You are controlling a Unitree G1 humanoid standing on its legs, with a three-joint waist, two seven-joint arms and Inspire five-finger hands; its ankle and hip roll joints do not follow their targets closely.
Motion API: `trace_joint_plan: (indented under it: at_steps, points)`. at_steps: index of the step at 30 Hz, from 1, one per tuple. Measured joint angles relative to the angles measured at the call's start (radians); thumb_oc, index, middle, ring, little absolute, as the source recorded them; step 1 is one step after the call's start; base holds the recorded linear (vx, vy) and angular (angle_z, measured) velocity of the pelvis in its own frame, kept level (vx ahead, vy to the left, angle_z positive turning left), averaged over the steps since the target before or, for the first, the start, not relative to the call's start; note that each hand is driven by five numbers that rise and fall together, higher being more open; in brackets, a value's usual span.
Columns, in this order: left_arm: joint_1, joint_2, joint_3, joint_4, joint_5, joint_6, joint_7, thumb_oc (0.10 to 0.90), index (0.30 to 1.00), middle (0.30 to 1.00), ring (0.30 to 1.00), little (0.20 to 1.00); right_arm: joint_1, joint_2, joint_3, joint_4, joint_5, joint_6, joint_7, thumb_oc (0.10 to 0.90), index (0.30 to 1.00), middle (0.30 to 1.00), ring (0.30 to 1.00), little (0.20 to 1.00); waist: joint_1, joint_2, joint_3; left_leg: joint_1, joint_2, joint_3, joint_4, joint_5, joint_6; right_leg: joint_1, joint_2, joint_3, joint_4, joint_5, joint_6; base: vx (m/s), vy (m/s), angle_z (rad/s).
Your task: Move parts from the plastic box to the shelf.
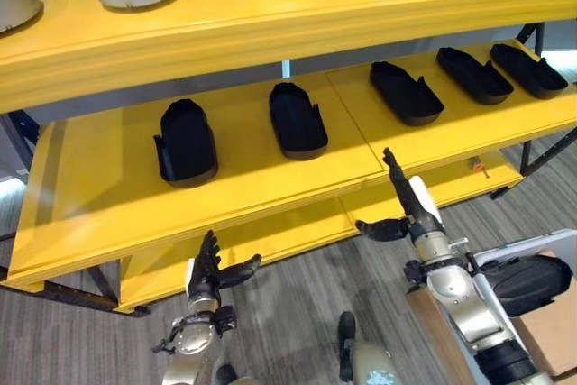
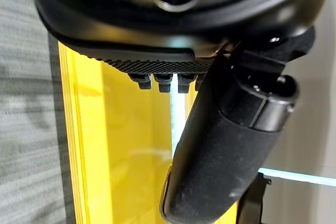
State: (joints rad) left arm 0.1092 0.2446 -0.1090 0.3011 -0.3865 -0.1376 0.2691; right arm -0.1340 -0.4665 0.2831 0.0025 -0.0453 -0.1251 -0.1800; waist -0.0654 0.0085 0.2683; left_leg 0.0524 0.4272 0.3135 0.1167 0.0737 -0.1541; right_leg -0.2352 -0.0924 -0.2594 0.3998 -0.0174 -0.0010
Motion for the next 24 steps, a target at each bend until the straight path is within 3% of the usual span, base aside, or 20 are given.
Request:
trace_joint_plan:
  at_steps: [1,2,3,5,6,7,8,9,10,11,13,14,15,16,17,18,19,20,22,24]
  points:
    - [-0.010,0.018,-0.004,0.004,-0.001,-0.006,0.000,0.900,1.000,1.000,1.000,1.000,0.011,0.000,0.022,-0.022,0.030,-0.012,0.019,0.900,1.000,1.000,1.000,1.000,0.006,-0.042,-0.023,-0.033,-0.020,-0.041,0.045,0.032,-0.004,0.001,-0.013,-0.001,0.041,-0.103,-0.025,0.07,-0.171,0.38]
    - [-0.014,0.009,-0.015,0.010,-0.003,-0.002,-0.001,0.900,1.000,1.000,1.000,1.000,0.016,-0.002,0.030,-0.038,0.070,-0.022,0.051,0.900,1.000,1.000,1.000,1.000,0.023,-0.035,-0.027,-0.068,-0.012,-0.077,0.069,0.124,0.002,0.044,-0.008,-0.028,-0.018,-0.088,-0.036,0.07,-0.084,0.61]
    - [-0.011,0.008,-0.016,0.003,-0.002,-0.002,-0.002,0.900,1.000,1.000,1.000,1.000,0.019,0.008,0.033,-0.044,0.097,-0.026,0.060,0.900,1.000,1.000,1.000,1.000,0.025,-0.038,-0.026,-0.098,-0.025,-0.083,0.102,0.125,-0.001,0.070,-0.005,-0.033,-0.066,-0.075,-0.035,0.06,-0.022,0.51]
    - [-0.011,0.006,-0.023,-0.001,-0.002,-0.007,0.000,0.900,1.000,1.000,1.000,1.000,0.020,0.017,0.047,-0.044,0.147,-0.029,0.072,0.900,1.000,1.000,1.000,1.000,0.043,-0.058,-0.025,-0.100,-0.172,-0.236,0.034,0.038,-0.014,0.093,-0.017,-0.004,-0.137,-0.027,-0.018,0.06,-0.012,0.07]
    - [-0.001,0.012,-0.029,-0.023,-0.003,-0.012,0.000,0.900,1.000,1.000,1.000,1.000,0.013,0.022,0.062,-0.042,0.178,-0.031,0.090,0.900,1.000,1.000,1.000,1.000,0.052,-0.057,-0.028,-0.111,-0.292,-0.285,-0.013,-0.015,0.014,0.120,-0.002,0.024,-0.235,0.043,-0.033,0.07,-0.003,-0.43]
    - [-0.002,0.005,-0.030,-0.035,-0.002,-0.020,0.002,0.900,1.000,1.000,1.000,1.000,0.013,0.029,0.066,-0.028,0.202,-0.037,0.096,0.900,1.000,1.000,1.000,1.000,0.072,-0.061,-0.026,-0.092,-0.383,-0.397,-0.057,-0.037,0.037,0.119,0.009,0.065,-0.274,0.064,-0.024,0.02,0.024,-0.71]
    - [0.002,0.008,-0.031,-0.052,-0.002,-0.022,0.002,0.900,1.000,1.000,1.000,1.000,0.012,0.035,0.067,-0.021,0.216,-0.036,0.102,0.900,1.000,1.000,1.000,1.000,0.091,-0.061,-0.027,-0.097,-0.432,-0.407,-0.059,-0.060,0.079,0.123,0.028,0.097,-0.309,0.088,-0.019,0.00,0.037,-0.95]
    - [0.007,0.014,-0.031,-0.074,-0.001,-0.022,0.002,0.900,1.000,1.000,1.000,1.000,0.009,0.058,0.070,-0.008,0.223,-0.037,0.108,0.900,1.000,1.000,1.000,1.000,0.104,-0.069,-0.026,-0.101,-0.508,-0.504,-0.059,-0.084,0.118,0.125,0.048,0.152,-0.340,0.137,-0.034,0.01,0.028,-1.30]
    - [0.010,0.014,-0.030,-0.089,-0.001,-0.024,-0.001,0.900,1.000,1.000,1.000,1.000,-0.004,0.072,0.079,0.016,0.224,-0.037,0.115,0.900,1.000,1.000,1.000,1.000,0.127,-0.071,-0.025,-0.101,-0.588,-0.629,-0.063,-0.100,0.154,0.120,0.070,0.207,-0.370,0.155,-0.015,0.06,0.093,-1.42]
    - [0.013,0.013,-0.030,-0.097,-0.002,-0.024,-0.008,0.900,1.000,1.000,1.000,1.000,-0.002,0.075,0.085,0.026,0.225,-0.036,0.121,0.900,1.000,1.000,1.000,1.000,0.128,-0.065,-0.025,-0.097,-0.604,-0.634,-0.061,-0.084,0.181,0.118,0.085,0.208,-0.388,0.155,-0.021,0.06,0.092,-1.39]
    - [0.021,0.013,-0.027,-0.105,-0.001,-0.022,-0.022,0.900,1.000,1.000,1.000,1.000,0.026,0.076,0.088,0.029,0.235,-0.026,0.135,0.900,1.000,1.000,1.000,1.000,0.107,-0.062,-0.020,-0.098,-0.554,-0.527,-0.062,-0.049,0.194,0.144,0.108,0.216,-0.408,0.149,0.000,0.07,0.136,-0.92]
    - [0.025,0.005,-0.027,-0.125,-0.001,-0.021,-0.040,0.900,1.000,1.000,1.000,1.000,0.036,0.069,0.076,0.030,0.250,-0.017,0.142,0.900,1.000,1.000,1.000,1.000,0.097,-0.026,-0.007,-0.091,-0.485,-0.447,-0.076,-0.025,0.216,0.113,0.149,0.183,-0.262,0.098,-0.029,0.05,0.117,-0.81]
    - [0.035,0.007,-0.034,-0.145,0.000,-0.021,-0.044,0.900,1.000,1.000,1.000,1.000,0.044,0.070,0.070,0.032,0.257,-0.014,0.147,0.900,1.000,1.000,1.000,1.000,0.096,-0.014,-0.008,-0.085,-0.470,-0.432,-0.091,-0.026,0.211,0.100,0.147,0.170,-0.168,0.040,-0.018,0.01,0.098,-0.91]
    - [0.047,0.018,-0.045,-0.181,0.000,-0.024,-0.050,0.900,1.000,1.000,1.000,1.000,0.049,0.070,0.057,0.031,0.268,-0.015,0.152,0.900,1.000,1.000,1.000,1.000,0.095,-0.011,-0.010,-0.084,-0.470,-0.425,-0.109,-0.026,0.200,0.113,0.121,0.173,-0.075,-0.042,0.010,0.00,0.091,-0.62]
    - [0.046,0.028,-0.046,-0.194,0.000,-0.024,-0.061,0.900,1.000,1.000,1.000,1.000,0.049,0.070,0.051,0.030,0.275,-0.015,0.153,0.900,1.000,1.000,1.000,1.000,0.088,-0.033,-0.021,-0.085,-0.487,-0.415,-0.113,-0.026,0.192,0.144,0.087,0.185,-0.103,-0.080,0.019,-0.01,0.113,-0.66]
    - [0.037,0.035,-0.048,-0.190,0.001,-0.026,-0.064,0.900,1.000,1.000,1.000,1.000,0.040,0.071,0.050,0.033,0.277,-0.013,0.154,0.900,1.000,1.000,1.000,1.000,0.095,-0.040,-0.022,-0.086,-0.496,-0.389,-0.118,-0.027,0.178,0.164,0.074,0.201,-0.168,-0.089,-0.011,-0.01,0.056,-0.48]
    - [0.029,0.041,-0.051,-0.182,0.000,-0.020,-0.061,0.900,1.000,1.000,1.000,1.000,0.032,0.075,0.050,0.036,0.277,-0.006,0.154,0.900,1.000,1.000,1.000,1.000,0.089,-0.037,-0.018,-0.090,-0.494,-0.383,-0.114,-0.031,0.192,0.169,0.069,0.205,-0.195,-0.086,-0.005,-0.02,0.080,-0.93]
    - [0.037,0.048,-0.054,-0.182,0.000,-0.021,-0.064,0.900,1.000,1.000,1.000,1.000,0.039,0.066,0.057,0.018,0.282,-0.004,0.157,0.900,1.000,1.000,1.000,1.000,0.085,-0.009,-0.031,-0.047,-0.451,-0.364,-0.129,-0.015,0.165,0.176,0.088,0.217,-0.226,-0.036,0.019,-0.03,0.084,-0.72]
    - [0.025,0.043,-0.050,-0.171,0.000,-0.021,-0.063,0.900,1.000,1.000,1.000,1.000,0.043,0.068,0.057,0.013,0.282,0.000,0.156,0.900,1.000,1.000,1.000,1.000,0.052,-0.010,-0.029,-0.029,-0.453,-0.342,-0.146,0.010,0.172,0.187,0.086,0.228,-0.238,-0.025,0.017,-0.06,0.098,-0.49]
    - [0.025,0.044,-0.060,-0.172,0.000,-0.021,-0.063,0.900,1.000,1.000,1.000,1.000,0.044,0.070,0.057,0.003,0.282,0.000,0.155,0.900,1.000,1.000,1.000,1.000,0.038,-0.008,-0.030,-0.014,-0.451,-0.277,-0.146,0.006,0.182,0.170,0.094,0.293,-0.240,-0.016,0.030,-0.05,0.070,-0.82]
